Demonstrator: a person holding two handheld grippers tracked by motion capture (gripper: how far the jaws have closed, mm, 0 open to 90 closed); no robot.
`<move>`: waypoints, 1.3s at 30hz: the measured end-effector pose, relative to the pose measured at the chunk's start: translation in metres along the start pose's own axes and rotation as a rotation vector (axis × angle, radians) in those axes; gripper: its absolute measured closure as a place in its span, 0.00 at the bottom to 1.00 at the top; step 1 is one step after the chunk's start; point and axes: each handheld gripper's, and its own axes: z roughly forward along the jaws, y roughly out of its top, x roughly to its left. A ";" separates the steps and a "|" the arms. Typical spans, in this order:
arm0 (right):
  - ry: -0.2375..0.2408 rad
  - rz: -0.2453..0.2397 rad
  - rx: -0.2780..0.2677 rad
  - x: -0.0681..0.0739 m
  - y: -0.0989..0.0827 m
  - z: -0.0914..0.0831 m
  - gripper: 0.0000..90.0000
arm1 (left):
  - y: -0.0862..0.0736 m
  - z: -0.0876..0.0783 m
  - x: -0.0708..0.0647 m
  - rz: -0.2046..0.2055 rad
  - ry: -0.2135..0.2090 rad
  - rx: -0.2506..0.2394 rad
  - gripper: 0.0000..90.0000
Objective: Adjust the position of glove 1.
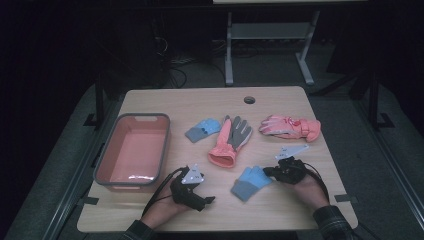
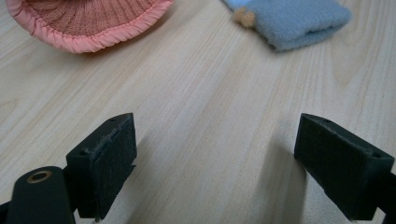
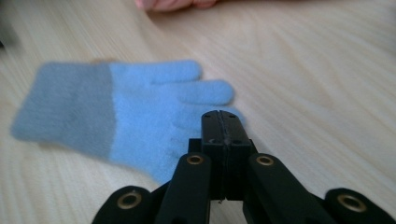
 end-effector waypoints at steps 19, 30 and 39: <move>-0.172 0.149 -0.068 -0.042 -0.034 -0.019 0.30 | 0.001 0.001 0.000 -0.004 0.006 -0.002 0.14; -0.237 0.123 -0.083 -0.044 -0.038 -0.014 0.17 | 0.010 -0.002 0.002 -0.047 0.008 0.012 0.15; -0.237 0.124 -0.084 -0.044 -0.038 -0.014 0.17 | 0.042 -0.015 0.020 -0.127 0.045 -0.020 0.16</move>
